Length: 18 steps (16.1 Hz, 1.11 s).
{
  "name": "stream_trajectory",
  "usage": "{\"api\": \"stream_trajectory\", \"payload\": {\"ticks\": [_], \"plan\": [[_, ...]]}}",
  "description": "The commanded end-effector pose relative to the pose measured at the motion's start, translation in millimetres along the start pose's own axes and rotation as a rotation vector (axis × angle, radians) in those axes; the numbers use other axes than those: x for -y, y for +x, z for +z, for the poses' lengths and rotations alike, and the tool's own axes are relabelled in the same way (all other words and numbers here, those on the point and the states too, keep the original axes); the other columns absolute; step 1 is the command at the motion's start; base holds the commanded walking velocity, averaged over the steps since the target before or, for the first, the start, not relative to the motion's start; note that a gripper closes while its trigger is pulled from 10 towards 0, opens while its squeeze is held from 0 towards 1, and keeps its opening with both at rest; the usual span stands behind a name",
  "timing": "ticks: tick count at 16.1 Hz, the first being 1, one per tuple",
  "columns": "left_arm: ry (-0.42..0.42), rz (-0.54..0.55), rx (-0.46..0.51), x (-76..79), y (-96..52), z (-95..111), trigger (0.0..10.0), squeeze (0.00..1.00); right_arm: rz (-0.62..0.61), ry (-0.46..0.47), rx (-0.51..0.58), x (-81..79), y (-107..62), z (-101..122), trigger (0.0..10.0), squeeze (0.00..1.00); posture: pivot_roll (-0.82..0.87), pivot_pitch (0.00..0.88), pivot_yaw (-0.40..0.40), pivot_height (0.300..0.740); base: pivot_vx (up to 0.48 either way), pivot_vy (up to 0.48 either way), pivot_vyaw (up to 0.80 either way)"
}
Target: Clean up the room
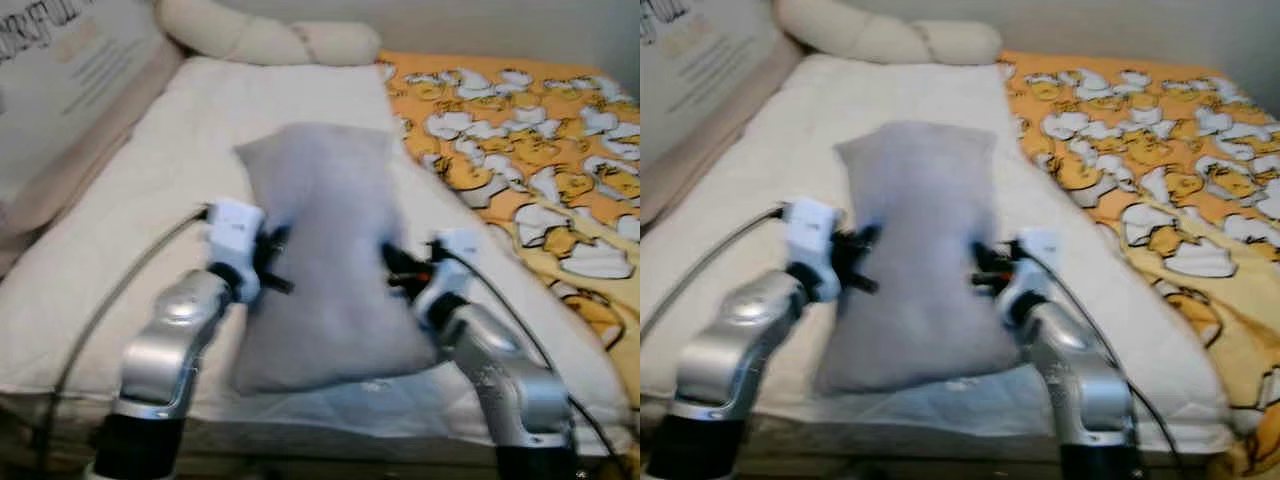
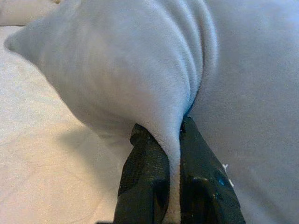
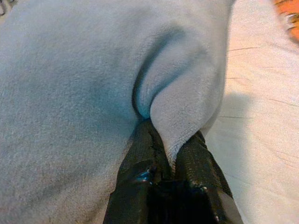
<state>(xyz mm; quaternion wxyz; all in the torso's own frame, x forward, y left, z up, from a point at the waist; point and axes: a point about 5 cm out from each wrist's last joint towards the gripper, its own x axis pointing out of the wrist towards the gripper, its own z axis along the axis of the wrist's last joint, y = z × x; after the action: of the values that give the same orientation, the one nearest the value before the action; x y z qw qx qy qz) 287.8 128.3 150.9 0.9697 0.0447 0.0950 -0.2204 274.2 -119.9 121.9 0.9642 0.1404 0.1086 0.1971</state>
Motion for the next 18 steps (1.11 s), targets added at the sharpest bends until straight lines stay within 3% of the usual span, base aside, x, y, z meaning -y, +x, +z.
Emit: {"api": "stream_trajectory", "payload": {"ticks": [1, 18], "plan": [[0.027, -0.006, 0.031, -1.1, 0.5, 9.1, 10.0, 0.00, 0.036, 0.006, 0.040, -8.9, 2.1, 6.5, 10.0, 0.00, -0.01, 0.000, -0.047, 0.740, 0.000, 0.341, 0.00], [0.050, -0.018, 0.023, -3.1, 4.9, 10.4, 10.0, 0.00, -0.001, 0.060, 0.030, -7.1, 4.3, 0.7, 10.0, 0.00, -0.02, 0.000, -0.029, 0.740, 0.000, 0.340, 0.00]]}}
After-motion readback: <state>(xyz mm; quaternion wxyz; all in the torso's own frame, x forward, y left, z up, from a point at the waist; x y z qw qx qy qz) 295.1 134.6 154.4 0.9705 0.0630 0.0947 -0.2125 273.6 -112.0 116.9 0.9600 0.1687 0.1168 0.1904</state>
